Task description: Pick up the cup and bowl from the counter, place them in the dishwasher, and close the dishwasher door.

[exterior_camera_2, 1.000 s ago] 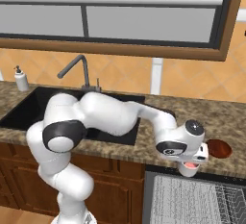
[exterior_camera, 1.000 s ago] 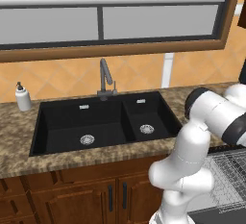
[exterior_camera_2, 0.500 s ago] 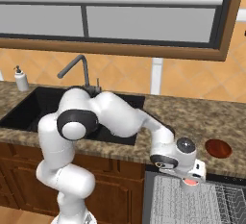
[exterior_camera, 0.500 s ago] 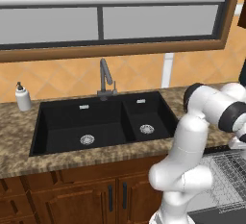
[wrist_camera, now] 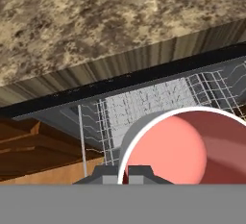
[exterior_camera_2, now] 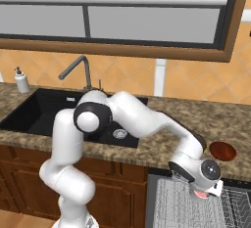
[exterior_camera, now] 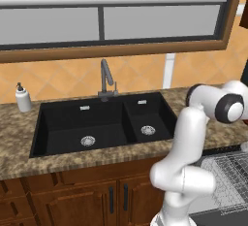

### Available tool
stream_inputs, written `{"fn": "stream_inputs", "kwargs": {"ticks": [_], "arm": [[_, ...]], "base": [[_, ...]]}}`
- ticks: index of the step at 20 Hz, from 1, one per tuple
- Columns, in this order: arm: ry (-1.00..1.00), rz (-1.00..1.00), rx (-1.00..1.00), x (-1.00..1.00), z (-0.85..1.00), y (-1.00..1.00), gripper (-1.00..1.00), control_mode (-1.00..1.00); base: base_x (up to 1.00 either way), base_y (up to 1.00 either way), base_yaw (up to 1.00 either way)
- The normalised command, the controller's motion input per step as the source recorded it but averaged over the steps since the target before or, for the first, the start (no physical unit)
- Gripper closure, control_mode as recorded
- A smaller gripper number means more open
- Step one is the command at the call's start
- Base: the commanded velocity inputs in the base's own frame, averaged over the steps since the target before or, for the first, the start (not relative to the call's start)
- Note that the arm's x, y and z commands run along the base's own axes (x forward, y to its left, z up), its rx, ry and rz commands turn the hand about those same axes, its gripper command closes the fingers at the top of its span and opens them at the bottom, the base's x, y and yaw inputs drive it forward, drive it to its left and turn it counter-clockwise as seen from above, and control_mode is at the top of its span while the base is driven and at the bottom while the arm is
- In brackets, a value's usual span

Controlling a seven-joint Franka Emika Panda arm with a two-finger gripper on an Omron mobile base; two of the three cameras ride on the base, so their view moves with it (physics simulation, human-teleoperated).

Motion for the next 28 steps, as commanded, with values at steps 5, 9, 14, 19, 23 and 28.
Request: {"fn": "stream_inputs", "kwargs": {"ticks": [5,9,14,19,23,28], "arm": [[0.07,0.0,0.02,0.13,-0.18,-0.27,1.0,-1.0],[0.0,0.0,0.0,0.19,-0.5,0.0,1.0,-1.0],[0.0,0.05,0.04,0.31,-0.56,0.0,1.0,-1.0],[0.0,0.15,0.09,0.44,-0.36,0.0,1.0,-1.0],[0.01,0.09,0.03,0.2,-0.33,-0.01,1.0,-1.0],[0.01,0.05,0.0,0.11,-0.55,0.0,1.0,-1.0]], "base": [[0.0,0.0,0.0],[0.0,0.0,0.0],[0.0,0.0,0.0],[0.0,0.0,0.0],[0.0,0.0,0.0],[0.0,0.0,0.0]]}}
